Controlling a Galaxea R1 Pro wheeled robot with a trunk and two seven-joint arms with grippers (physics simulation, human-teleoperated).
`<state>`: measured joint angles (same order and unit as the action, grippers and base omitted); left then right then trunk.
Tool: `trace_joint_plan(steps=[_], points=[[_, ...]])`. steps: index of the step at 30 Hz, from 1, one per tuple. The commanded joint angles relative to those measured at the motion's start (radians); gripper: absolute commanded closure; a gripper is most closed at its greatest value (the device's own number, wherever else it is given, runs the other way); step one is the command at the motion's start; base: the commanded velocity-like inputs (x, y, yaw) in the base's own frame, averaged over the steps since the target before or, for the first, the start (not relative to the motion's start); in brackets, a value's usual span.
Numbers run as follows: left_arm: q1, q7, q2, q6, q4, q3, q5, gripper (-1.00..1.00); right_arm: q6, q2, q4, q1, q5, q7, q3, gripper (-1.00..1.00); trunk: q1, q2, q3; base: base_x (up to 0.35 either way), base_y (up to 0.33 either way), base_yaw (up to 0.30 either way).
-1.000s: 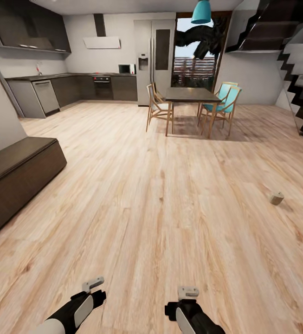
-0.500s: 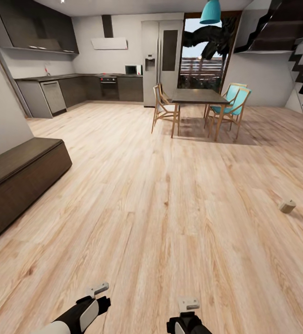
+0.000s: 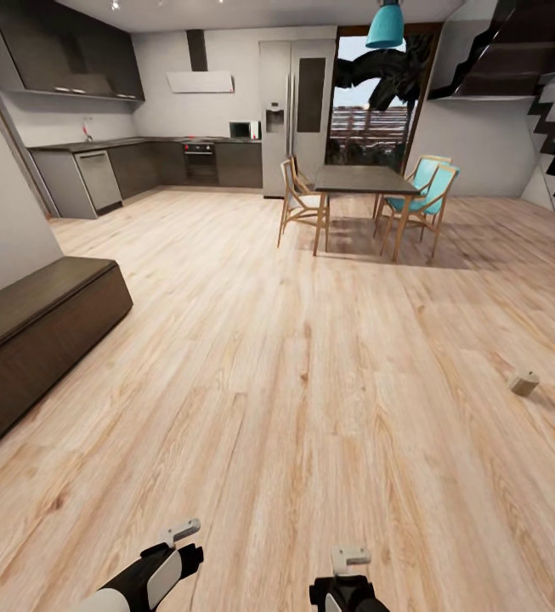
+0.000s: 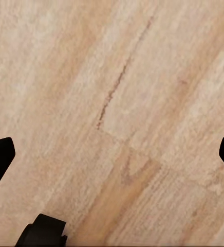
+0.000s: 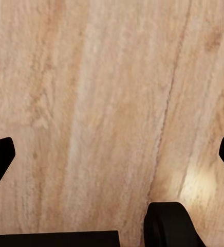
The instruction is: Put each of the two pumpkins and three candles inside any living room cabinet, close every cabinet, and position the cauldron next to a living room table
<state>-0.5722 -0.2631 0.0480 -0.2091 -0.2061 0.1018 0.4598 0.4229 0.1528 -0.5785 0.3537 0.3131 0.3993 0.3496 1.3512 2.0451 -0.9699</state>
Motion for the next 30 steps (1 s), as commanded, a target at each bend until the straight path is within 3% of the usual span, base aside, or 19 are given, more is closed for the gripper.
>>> trace_joint_plan(steps=[1, 21, 30], points=[[0.000, -0.007, 0.000, -0.004, -0.001, 0.008, 0.008, -1.00, 0.000, -0.001, -0.001, 0.001, 0.010, 0.009, 0.006, -1.00, -0.004, -0.007, 0.002, 0.000, 0.000, 0.000], [0.000, -0.008, 0.000, 0.017, 0.009, 0.008, 0.010, -1.00, -0.004, -0.002, -0.001, 0.001, 0.021, 0.011, 0.000, -1.00, -0.081, -0.147, 0.065, 0.000, 0.000, 0.001], [0.000, -0.008, -0.001, 0.025, 0.013, 0.006, 0.015, -1.00, -0.074, -0.002, 0.000, 0.001, 0.023, 0.013, 0.002, -1.00, -0.115, -0.210, 0.093, 0.000, 0.000, 0.160]])
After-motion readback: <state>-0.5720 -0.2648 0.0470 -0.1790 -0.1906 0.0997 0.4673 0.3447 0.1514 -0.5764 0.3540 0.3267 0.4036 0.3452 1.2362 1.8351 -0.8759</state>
